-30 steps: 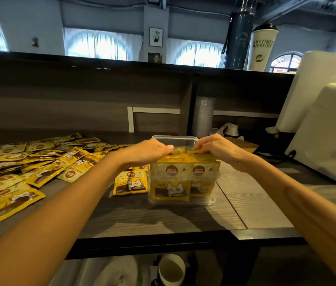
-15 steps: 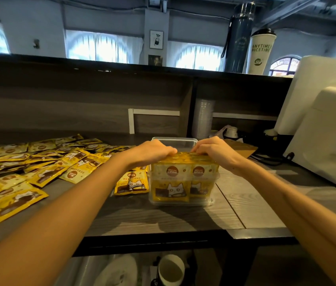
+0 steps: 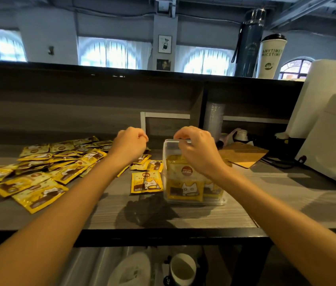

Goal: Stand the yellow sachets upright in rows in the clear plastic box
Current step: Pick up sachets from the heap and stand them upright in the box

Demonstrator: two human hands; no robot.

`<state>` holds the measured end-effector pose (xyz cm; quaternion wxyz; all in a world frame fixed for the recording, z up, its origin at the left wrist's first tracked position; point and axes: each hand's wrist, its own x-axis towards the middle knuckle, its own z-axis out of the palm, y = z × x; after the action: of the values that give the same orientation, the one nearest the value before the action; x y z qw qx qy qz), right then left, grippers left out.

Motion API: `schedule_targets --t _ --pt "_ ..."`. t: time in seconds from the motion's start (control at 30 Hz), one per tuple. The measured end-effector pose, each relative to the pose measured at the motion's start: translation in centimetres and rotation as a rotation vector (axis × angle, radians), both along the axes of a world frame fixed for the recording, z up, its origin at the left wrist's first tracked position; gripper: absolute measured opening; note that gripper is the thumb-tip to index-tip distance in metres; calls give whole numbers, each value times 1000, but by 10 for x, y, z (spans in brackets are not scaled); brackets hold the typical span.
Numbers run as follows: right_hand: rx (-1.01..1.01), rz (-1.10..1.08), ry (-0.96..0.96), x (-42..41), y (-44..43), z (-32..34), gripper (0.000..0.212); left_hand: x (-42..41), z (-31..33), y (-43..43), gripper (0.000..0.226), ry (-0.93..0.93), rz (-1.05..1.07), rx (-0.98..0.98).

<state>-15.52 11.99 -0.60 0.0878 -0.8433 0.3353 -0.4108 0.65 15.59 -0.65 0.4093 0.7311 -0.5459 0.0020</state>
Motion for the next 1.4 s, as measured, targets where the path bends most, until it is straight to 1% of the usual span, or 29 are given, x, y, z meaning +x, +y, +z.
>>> schedule_targets --t 0.07,0.1,0.2,0.27,0.33,0.43,0.53,0.57,0.67,0.73,0.8,0.93,0.97,1.0,1.03,1.1,1.13,1.2,1.3,1.4 --pt "-33 56 19 21 18 -7 27 14 -9 12 34 -46 103 77" --pt "-51 88 58 32 26 -13 29 21 -15 19 34 -88 163 143" --pt "-20 178 299 63 45 -36 33 39 -35 40 34 -238 338 424" --pt "21 188 458 81 47 -55 33 45 -50 52 36 -294 394 611" --pt "79 136 558 92 42 -69 35 51 -65 61 36 -297 387 701" --pt "230 29 613 95 34 -71 35 58 -79 70 38 -250 411 738" --pt "348 27 716 93 31 -68 38 61 -81 74 44 -166 446 820" --pt "339 34 724 93 31 -67 38 62 -82 72 44 -172 440 813" --pt "363 26 635 95 27 -71 35 56 -82 70 38 -256 367 697" --pt "317 11 602 95 27 -72 30 45 -81 69 37 -309 298 637" --pt "273 5 584 95 28 -72 27 37 -79 69 41 -343 249 578" --pt "304 1 555 94 21 -73 40 47 -78 70 35 -239 231 349" --pt "338 -7 562 95 19 -74 43 55 -79 69 36 -232 246 351" --pt "382 -10 569 96 16 -75 46 63 -80 68 42 -233 265 403" --pt "423 -8 580 97 14 -76 49 72 -80 67 54 -208 279 497" --pt "514 22 612 98 10 -76 62 87 -79 66 77 -73 279 673" --pt "559 44 613 98 9 -75 68 92 -78 66 82 -14 267 713" --pt "572 78 580 96 9 -71 73 96 -77 66 83 8 248 689" --pt "504 79 540 96 11 -68 74 93 -76 67 90 8 264 597" --pt "529 19 579 96 12 -64 78 88 -74 68 93 23 328 543"
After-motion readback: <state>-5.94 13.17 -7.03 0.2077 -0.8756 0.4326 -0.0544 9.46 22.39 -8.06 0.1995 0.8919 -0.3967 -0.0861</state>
